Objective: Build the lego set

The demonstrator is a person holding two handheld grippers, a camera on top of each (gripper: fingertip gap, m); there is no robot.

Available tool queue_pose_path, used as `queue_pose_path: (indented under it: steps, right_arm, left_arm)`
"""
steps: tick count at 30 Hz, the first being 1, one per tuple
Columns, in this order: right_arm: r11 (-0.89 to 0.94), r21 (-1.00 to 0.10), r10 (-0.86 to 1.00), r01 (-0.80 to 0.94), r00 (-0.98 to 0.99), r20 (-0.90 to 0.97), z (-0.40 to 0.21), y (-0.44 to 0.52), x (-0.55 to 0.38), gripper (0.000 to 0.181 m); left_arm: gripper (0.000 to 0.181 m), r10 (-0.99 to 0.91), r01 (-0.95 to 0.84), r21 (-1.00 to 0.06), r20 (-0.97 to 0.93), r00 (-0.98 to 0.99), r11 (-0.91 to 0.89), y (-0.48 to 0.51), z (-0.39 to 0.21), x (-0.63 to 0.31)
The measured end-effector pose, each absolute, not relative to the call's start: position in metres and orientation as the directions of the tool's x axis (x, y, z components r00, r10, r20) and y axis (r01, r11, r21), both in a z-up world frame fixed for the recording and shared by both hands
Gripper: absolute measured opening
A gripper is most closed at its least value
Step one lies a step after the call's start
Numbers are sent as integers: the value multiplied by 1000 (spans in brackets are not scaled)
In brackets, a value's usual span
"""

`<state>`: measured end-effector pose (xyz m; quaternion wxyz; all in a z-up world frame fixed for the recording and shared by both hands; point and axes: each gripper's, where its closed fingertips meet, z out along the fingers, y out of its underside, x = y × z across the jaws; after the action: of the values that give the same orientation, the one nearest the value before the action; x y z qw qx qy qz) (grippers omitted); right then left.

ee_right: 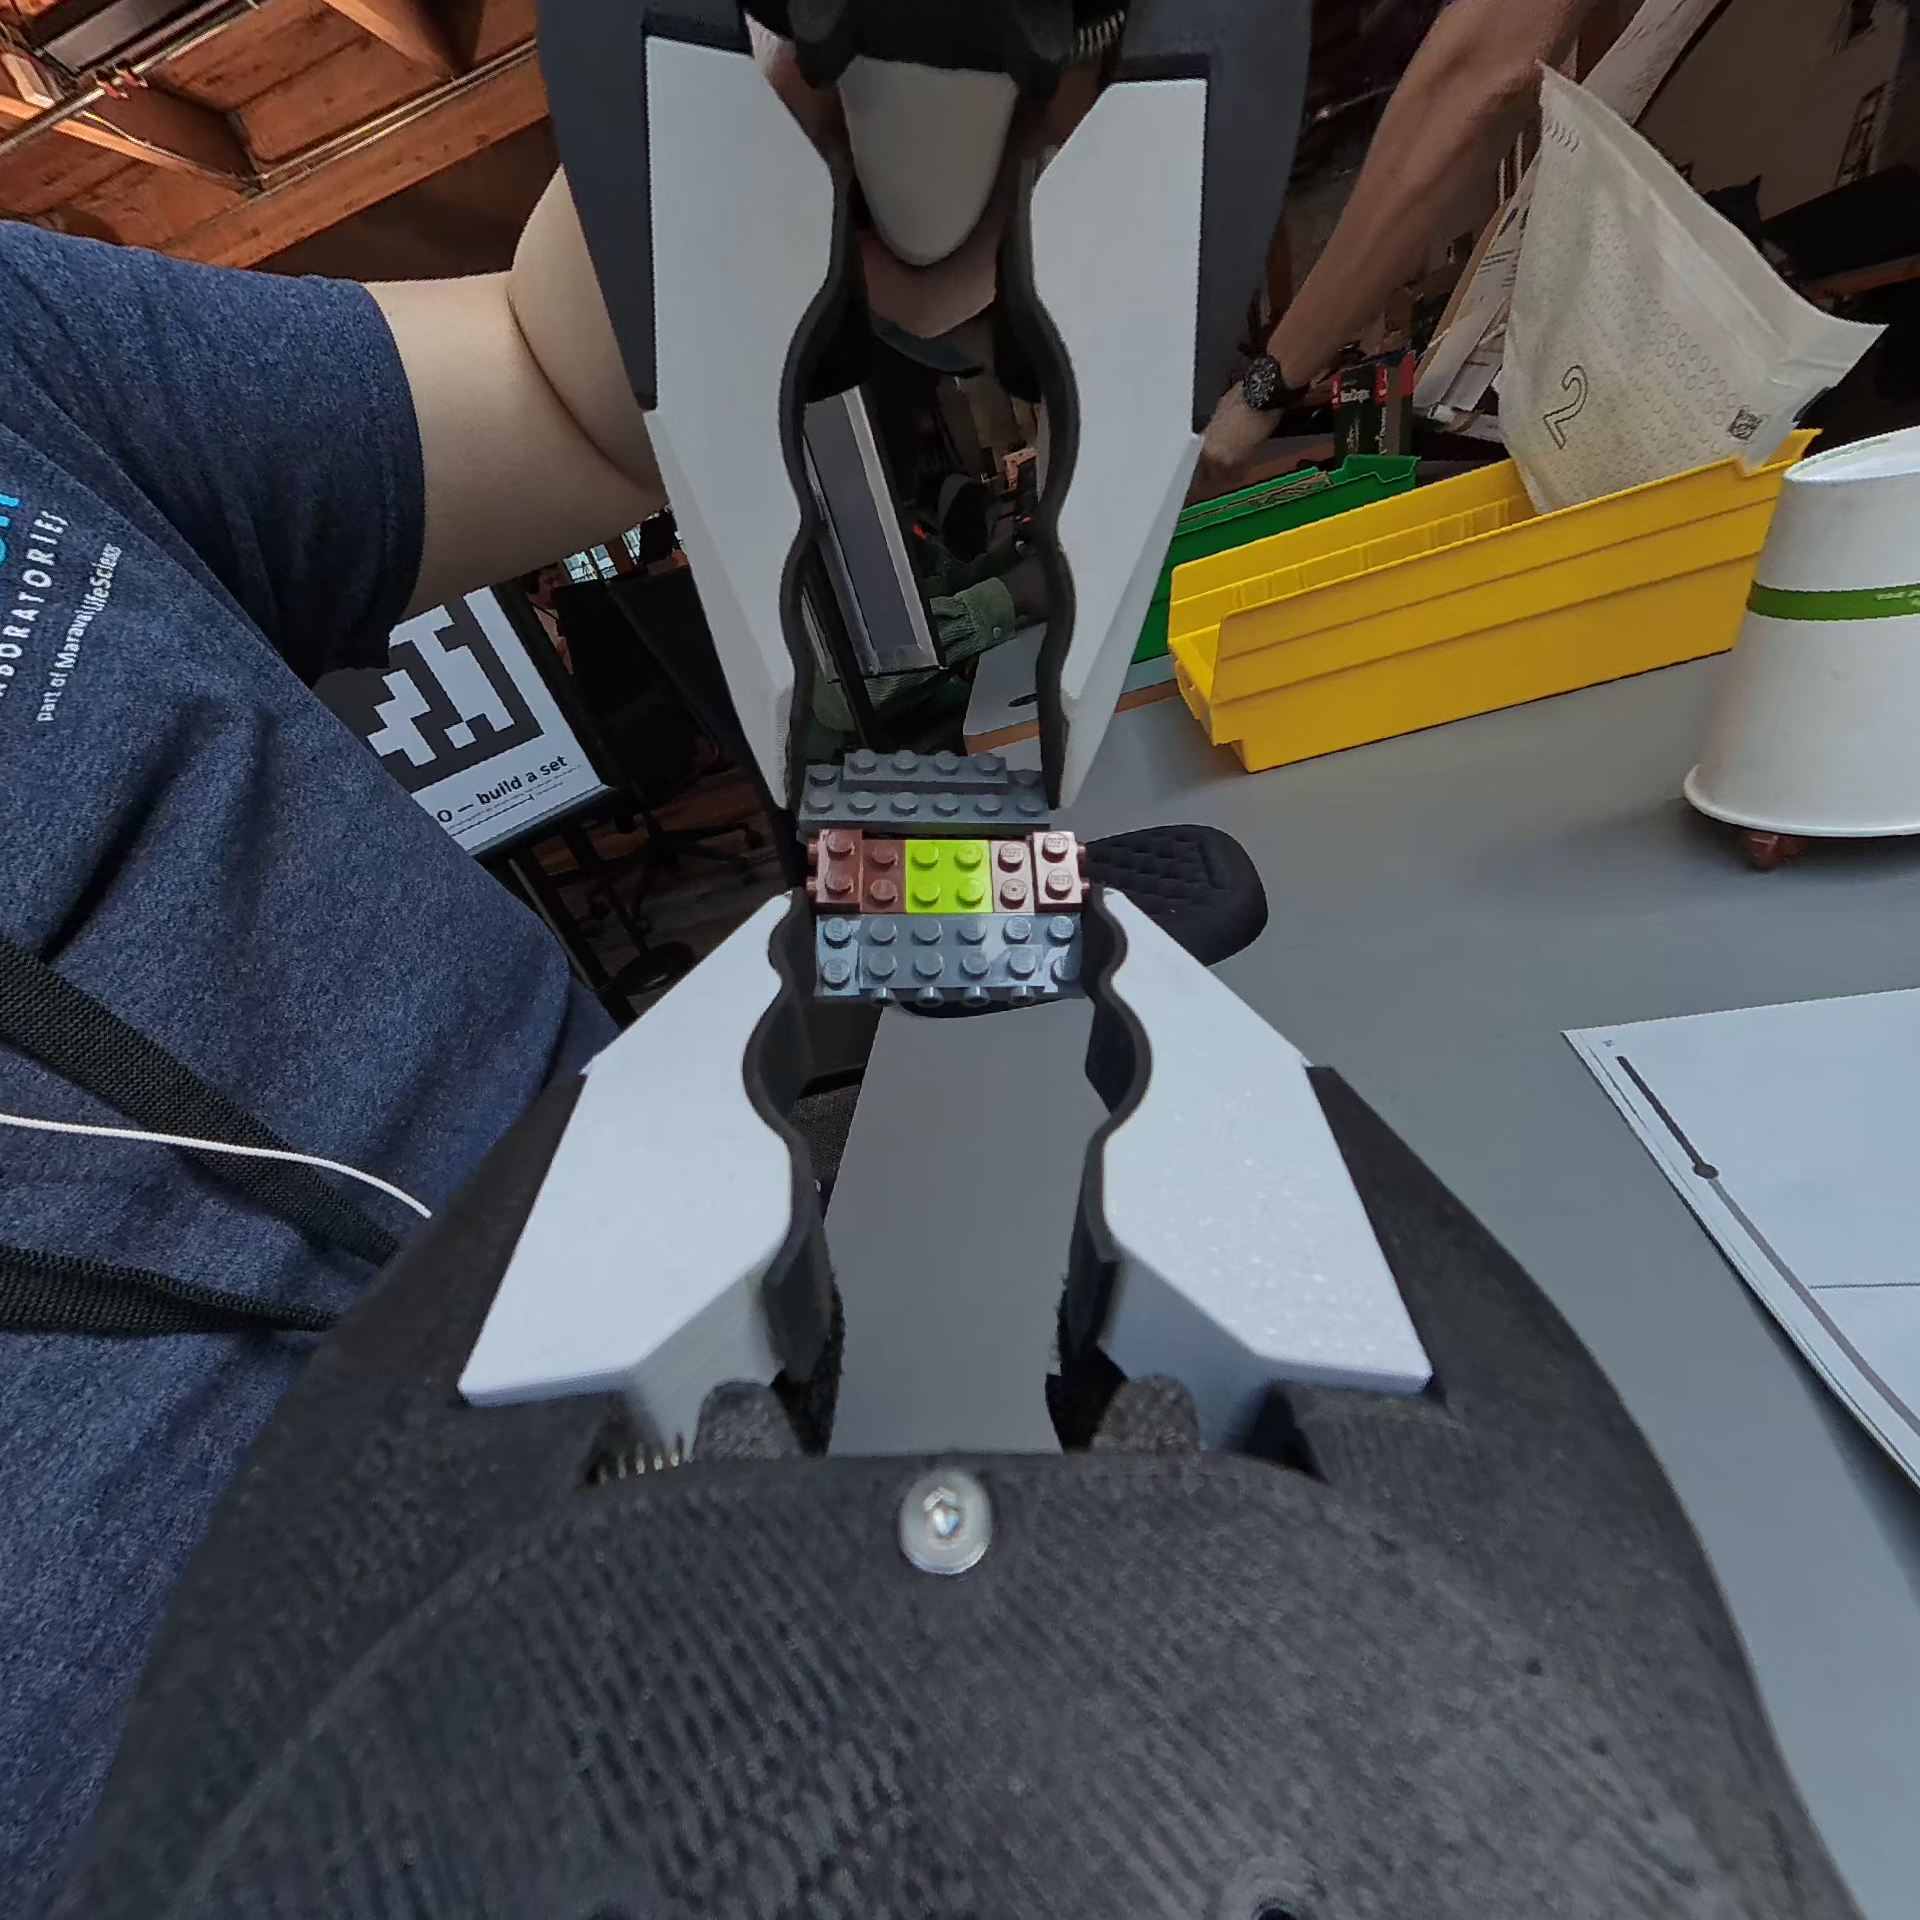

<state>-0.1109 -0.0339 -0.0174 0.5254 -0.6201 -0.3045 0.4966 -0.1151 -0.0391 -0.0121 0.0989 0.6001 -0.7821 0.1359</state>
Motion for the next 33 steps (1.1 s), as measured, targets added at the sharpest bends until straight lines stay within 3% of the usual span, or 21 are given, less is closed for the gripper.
queue_pose_path:
  steps: [9,33]
  right_arm:
    - [-276,-945,901,-175,295,-318,-14,-35,-111,51]
    - [-155,-936,906,-315,332,-262,9,-37,-95,50]
  left_arm:
    - [47,-914,-965,-64,311,-261,254,-38,-11,-113]
    - [46,-931,-927,175,220,-292,333,-39,10,-98]
